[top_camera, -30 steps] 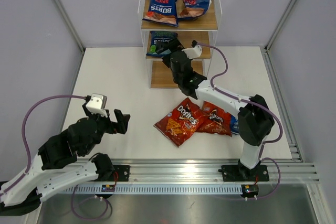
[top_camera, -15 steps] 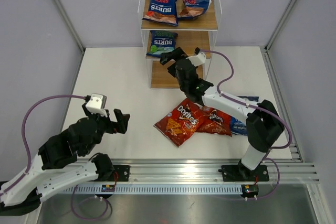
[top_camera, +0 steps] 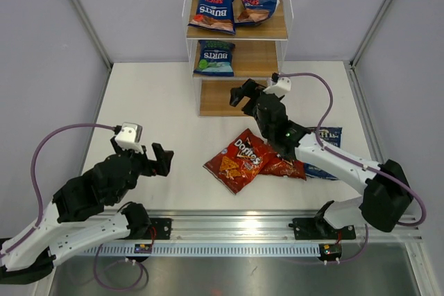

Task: Place and organize the chips bags onto the shelf

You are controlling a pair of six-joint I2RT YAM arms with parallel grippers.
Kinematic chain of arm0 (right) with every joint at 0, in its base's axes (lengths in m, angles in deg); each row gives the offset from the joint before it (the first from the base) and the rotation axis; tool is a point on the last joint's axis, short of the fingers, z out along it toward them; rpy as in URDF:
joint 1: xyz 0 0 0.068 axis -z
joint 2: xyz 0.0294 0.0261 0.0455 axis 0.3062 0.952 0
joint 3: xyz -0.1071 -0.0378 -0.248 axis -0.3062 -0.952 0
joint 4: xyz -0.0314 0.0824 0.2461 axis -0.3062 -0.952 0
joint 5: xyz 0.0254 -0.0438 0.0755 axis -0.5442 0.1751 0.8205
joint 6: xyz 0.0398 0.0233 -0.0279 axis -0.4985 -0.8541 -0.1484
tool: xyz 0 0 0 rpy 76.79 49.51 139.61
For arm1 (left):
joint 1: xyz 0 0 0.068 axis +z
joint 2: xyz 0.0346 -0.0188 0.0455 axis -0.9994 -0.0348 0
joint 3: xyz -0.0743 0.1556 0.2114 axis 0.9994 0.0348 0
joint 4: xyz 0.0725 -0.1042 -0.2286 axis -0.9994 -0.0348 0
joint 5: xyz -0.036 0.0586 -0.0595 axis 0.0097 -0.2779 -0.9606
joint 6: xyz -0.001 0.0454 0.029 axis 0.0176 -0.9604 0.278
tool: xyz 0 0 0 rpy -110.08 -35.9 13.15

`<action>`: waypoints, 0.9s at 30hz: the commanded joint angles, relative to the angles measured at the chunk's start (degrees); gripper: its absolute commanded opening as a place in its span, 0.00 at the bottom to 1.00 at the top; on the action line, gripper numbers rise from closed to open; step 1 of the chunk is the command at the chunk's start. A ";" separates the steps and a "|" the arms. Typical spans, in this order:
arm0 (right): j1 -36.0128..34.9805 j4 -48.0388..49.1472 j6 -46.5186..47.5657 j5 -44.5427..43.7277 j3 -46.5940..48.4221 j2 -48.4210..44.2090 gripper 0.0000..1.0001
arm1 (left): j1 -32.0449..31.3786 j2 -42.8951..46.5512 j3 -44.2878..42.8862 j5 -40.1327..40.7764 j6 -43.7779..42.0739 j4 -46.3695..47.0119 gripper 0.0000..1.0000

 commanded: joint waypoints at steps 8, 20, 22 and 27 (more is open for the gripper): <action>1.33 -24.63 8.62 -5.22 -7.27 -13.37 1.00 | 0.16 -4.36 5.85 -14.52 5.68 14.76 0.99; 30.32 -34.06 3.51 5.74 -10.26 -16.63 1.00 | -0.01 -17.90 8.24 -26.23 8.06 28.14 0.99; 34.37 -30.64 2.63 9.43 -12.02 -16.64 0.99 | -0.01 -18.52 8.41 -26.23 8.06 26.65 0.99; 43.70 -27.65 4.90 14.99 -10.79 -10.67 1.00 | -0.01 -15.10 6.84 -22.03 6.92 17.44 0.99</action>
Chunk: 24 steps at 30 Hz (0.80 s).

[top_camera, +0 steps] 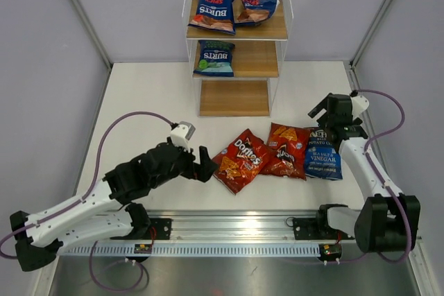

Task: Place and organize the chips bags onto the shelf

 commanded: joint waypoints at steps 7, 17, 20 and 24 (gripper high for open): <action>9.94 4.15 8.02 4.56 7.24 14.26 0.99 | -0.12 2.53 -14.93 15.50 -2.19 -32.20 0.99; 14.16 -22.47 25.51 12.89 34.39 34.24 0.99 | 0.05 13.60 -8.43 15.25 -6.58 -22.63 0.99; 16.71 -28.80 31.65 22.56 37.47 37.40 1.00 | -0.12 16.40 -8.35 21.06 -4.47 -23.96 0.99; 18.74 -37.06 35.10 22.60 39.94 40.92 1.00 | -0.21 20.88 -7.82 21.33 -4.29 -23.61 0.99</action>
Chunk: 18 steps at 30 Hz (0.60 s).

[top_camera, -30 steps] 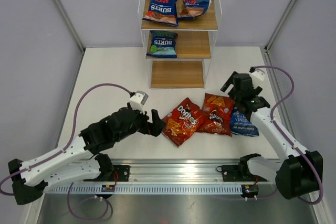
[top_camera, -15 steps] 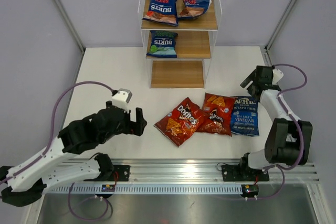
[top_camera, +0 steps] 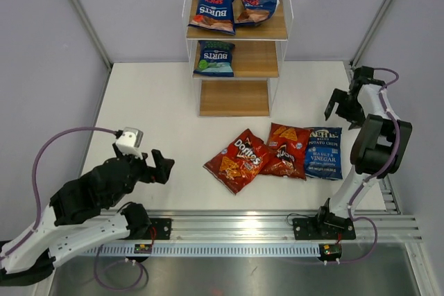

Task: Place and organize the chips bags onto the shelf

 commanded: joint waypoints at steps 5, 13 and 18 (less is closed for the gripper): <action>3.33 -14.06 7.81 8.02 1.42 2.46 0.99 | -1.55 3.11 0.44 2.96 -0.01 2.76 0.99; 6.51 -12.73 12.82 20.58 0.08 5.70 0.97 | -5.67 3.81 0.53 3.84 0.51 2.41 0.99; 6.42 -10.72 13.17 16.54 0.44 9.14 0.93 | -7.61 4.95 0.53 4.81 1.39 1.97 0.99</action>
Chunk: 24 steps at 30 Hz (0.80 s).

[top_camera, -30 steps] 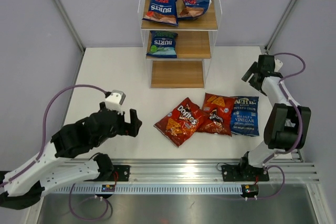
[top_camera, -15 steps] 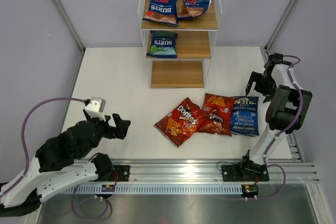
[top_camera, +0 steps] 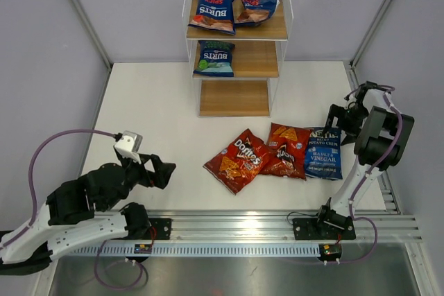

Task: Place and organize the chips bags onto the shelf

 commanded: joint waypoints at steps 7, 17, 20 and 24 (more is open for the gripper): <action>-0.31 0.45 2.12 4.98 1.08 4.04 0.61 | -1.96 2.00 0.42 2.45 0.81 1.83 0.99; -0.40 -0.07 -0.43 4.37 3.62 2.55 0.08 | -3.45 4.02 0.86 2.71 0.98 1.92 0.99; -0.05 -0.77 -2.19 2.44 4.77 0.62 0.00 | -3.54 4.38 0.86 2.71 0.98 2.10 0.99; 1.00 -1.30 -4.91 -0.46 6.78 -2.37 0.00 | -3.63 4.03 0.86 2.71 0.98 2.10 0.99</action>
